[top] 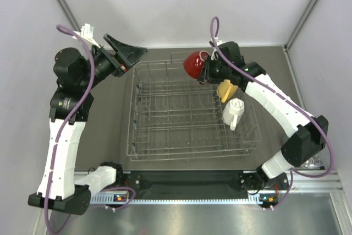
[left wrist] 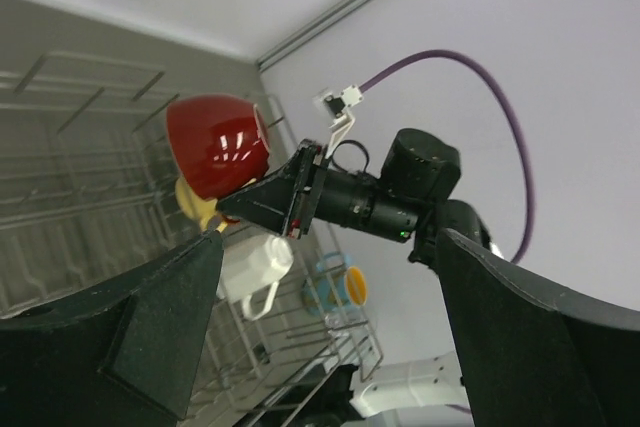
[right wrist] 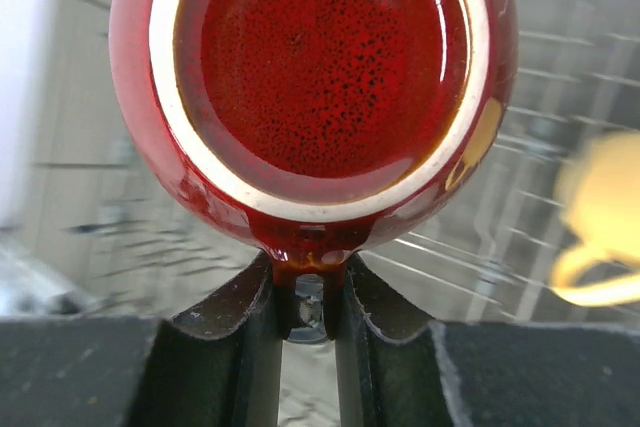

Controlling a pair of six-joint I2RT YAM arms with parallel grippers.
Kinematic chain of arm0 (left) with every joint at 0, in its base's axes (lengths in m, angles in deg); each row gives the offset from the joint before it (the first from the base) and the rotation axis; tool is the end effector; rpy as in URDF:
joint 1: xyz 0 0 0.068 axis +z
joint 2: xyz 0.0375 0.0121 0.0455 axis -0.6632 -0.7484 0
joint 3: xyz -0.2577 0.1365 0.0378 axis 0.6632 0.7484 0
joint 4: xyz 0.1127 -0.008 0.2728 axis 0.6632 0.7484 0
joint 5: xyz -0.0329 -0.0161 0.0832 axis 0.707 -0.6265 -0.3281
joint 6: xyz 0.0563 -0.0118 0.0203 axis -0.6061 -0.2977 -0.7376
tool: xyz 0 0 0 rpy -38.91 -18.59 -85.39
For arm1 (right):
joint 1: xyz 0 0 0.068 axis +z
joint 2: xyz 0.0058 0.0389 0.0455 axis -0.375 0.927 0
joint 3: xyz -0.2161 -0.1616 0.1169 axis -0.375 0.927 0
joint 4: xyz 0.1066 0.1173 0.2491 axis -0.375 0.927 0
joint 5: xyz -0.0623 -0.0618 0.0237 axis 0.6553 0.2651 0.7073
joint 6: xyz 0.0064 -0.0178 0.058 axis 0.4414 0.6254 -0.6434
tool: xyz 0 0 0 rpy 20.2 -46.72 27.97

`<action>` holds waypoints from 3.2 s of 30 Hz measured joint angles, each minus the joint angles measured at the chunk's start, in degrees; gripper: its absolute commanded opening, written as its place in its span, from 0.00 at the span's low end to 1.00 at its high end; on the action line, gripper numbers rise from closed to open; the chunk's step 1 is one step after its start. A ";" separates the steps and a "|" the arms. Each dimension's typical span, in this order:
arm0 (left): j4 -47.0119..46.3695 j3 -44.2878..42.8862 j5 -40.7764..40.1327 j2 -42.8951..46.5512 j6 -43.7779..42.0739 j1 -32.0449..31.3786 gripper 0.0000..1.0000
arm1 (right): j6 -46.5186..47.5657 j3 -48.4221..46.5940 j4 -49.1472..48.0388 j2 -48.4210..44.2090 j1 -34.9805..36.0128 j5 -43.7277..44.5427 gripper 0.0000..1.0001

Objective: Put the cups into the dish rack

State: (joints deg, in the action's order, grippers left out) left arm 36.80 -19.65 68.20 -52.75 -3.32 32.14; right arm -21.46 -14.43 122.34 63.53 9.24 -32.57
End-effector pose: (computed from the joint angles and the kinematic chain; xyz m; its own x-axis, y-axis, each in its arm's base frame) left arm 0.2098 -0.0574 0.5433 -0.4982 -0.6302 -0.5955 0.3833 0.4559 -0.8033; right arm 0.3266 0.2058 0.3835 -0.7235 0.0673 -0.6870 -0.3273 0.8429 0.4272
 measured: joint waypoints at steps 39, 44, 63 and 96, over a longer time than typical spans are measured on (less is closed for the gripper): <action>7.78 -5.60 7.13 -8.55 -5.25 2.38 0.88 | 6.43 6.16 -1.57 14.23 4.33 24.22 0.00; 7.80 -5.60 7.17 -8.55 -5.20 2.43 0.88 | 6.40 7.28 -1.99 15.54 4.35 24.15 0.04; 7.78 -5.55 8.17 -8.55 -3.89 2.58 0.87 | 6.36 7.52 -3.96 16.39 5.75 23.87 0.57; 4.83 -0.50 9.22 -8.07 0.17 2.58 0.79 | 0.83 -16.46 22.05 -5.95 2.08 30.51 0.55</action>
State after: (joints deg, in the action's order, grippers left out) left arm 41.63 -20.16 77.43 -60.82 -3.15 34.71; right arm -20.63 -30.89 144.39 57.59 11.32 -2.05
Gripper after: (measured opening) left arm 0.802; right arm 0.558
